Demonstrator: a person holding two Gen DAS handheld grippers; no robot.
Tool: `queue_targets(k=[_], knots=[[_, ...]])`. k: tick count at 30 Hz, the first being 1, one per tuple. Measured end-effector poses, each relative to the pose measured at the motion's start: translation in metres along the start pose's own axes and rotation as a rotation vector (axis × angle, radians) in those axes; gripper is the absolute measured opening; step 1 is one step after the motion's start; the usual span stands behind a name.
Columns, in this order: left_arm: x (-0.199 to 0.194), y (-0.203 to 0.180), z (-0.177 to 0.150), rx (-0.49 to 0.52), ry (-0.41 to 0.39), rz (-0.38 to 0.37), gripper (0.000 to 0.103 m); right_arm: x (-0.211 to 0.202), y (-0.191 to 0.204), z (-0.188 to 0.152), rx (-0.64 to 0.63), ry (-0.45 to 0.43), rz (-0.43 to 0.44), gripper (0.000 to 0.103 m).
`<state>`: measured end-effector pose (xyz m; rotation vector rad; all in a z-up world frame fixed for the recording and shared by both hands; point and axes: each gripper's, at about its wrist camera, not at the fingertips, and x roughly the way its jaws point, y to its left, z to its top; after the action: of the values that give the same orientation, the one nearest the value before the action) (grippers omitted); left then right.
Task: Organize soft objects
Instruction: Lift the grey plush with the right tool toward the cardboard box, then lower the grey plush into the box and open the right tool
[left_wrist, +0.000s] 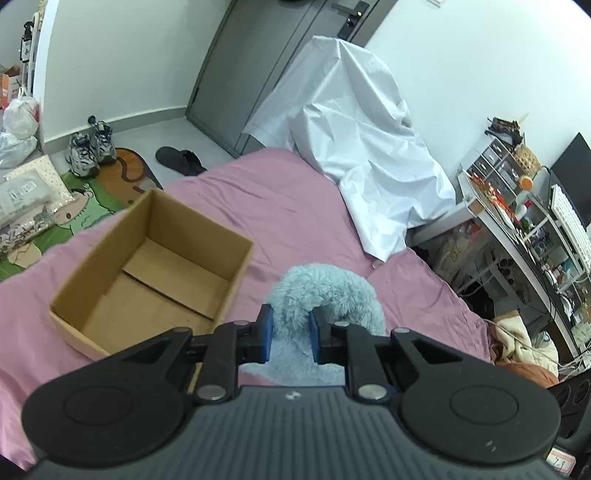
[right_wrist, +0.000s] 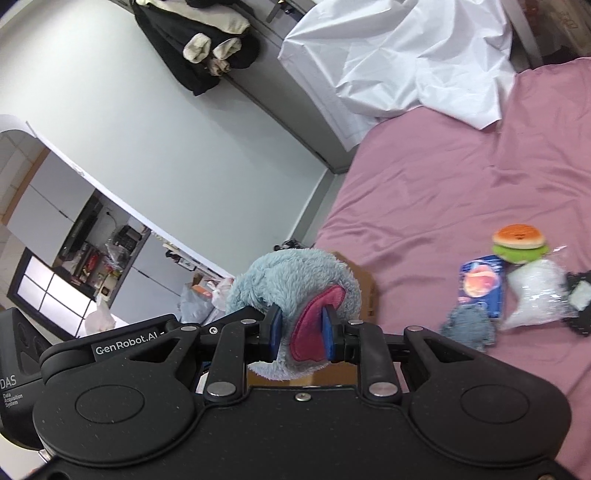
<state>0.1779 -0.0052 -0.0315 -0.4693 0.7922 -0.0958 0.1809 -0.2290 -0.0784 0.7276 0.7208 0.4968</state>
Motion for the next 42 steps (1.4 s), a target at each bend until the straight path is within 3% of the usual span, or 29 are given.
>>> queue_targets(k=[2, 10, 14, 24, 42], knots=[[-0.001, 0.007, 0.004, -0.001, -0.005, 0.007, 0.018, 0.005, 0.005, -0.002, -0.005, 0.004, 0.011, 0.031], [-0.004, 0.036, 0.017, -0.025, -0.010, 0.028, 0.017, 0.028, 0.017, -0.008, -0.009, 0.013, 0.045, 0.033], [-0.003, 0.048, 0.023, -0.032, -0.015, 0.031, 0.017, 0.037, 0.026, -0.011, -0.021, 0.002, 0.068, 0.049], [0.007, 0.081, 0.039, -0.070, -0.021, 0.054, 0.017, 0.064, 0.032, -0.018, 0.014, 0.007, 0.089, 0.049], [0.071, 0.114, 0.067, -0.085, 0.007, 0.135, 0.017, 0.075, 0.005, -0.017, 0.104, -0.005, -0.085, 0.049]])
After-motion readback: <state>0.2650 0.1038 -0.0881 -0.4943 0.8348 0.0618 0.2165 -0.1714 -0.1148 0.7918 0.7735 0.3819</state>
